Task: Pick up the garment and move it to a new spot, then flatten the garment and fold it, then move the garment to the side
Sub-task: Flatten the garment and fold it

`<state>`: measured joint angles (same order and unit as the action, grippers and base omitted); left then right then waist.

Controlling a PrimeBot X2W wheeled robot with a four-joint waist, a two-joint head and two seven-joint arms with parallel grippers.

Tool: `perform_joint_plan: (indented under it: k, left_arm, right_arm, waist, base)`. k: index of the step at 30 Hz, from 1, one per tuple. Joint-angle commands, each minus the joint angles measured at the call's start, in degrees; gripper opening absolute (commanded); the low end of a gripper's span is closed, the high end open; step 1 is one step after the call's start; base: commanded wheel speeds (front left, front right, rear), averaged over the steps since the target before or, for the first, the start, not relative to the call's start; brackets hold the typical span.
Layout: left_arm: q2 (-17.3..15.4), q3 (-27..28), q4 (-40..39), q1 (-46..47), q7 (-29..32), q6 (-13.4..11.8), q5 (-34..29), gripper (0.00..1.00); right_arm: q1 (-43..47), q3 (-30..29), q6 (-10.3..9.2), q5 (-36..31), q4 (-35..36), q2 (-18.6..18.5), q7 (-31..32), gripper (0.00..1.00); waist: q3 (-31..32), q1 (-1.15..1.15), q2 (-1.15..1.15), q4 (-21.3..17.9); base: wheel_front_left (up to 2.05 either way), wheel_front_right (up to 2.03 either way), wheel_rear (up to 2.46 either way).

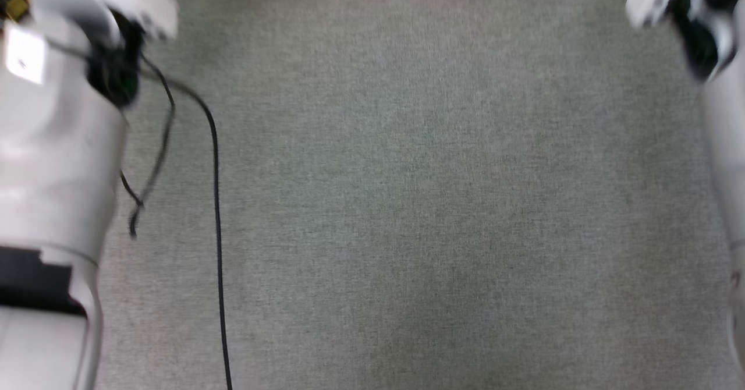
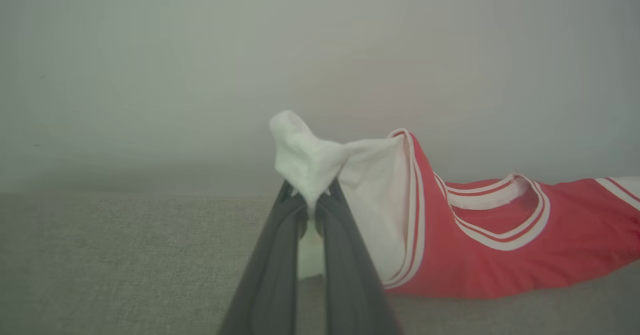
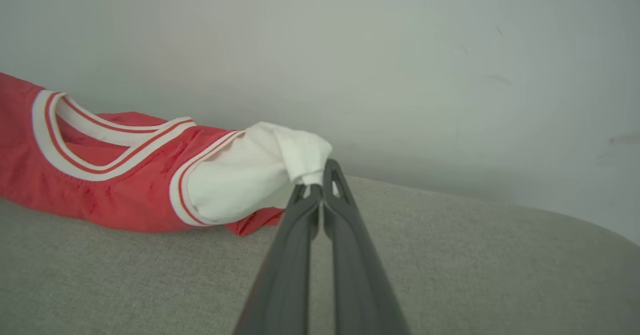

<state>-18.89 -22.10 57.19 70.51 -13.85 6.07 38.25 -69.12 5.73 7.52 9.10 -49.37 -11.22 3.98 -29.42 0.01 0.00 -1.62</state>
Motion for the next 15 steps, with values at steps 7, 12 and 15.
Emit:
perform_joint_plan:
  k: [7,12,15]
  left_arm:
    - [0.29,1.94,-2.67,-13.3,-1.37,0.73,1.19,0.0]
    - [-0.89,4.96,-9.91,-25.74,-1.43,0.15,-0.49,0.0]
    - [-0.83,6.06,-14.24,-32.48,-1.4,-0.24,-1.32,0.0]
  right_arm:
    - [13.91,1.43,-0.06,6.19,2.45,-1.49,-2.7,0.0]
    - [24.17,0.9,-0.05,9.44,6.61,-1.78,-2.95,0.0]
    - [30.36,-0.59,-0.05,10.58,10.18,-2.06,-2.64,0.0]
  waist:
    - [6.14,-0.01,0.0,0.66]
    - [10.29,-0.01,0.0,0.35]
    - [13.08,-0.01,0.0,0.68]
  base:
    - [0.0,0.0,0.0]
    - [0.0,0.0,0.0]
    - [0.0,0.0,0.0]
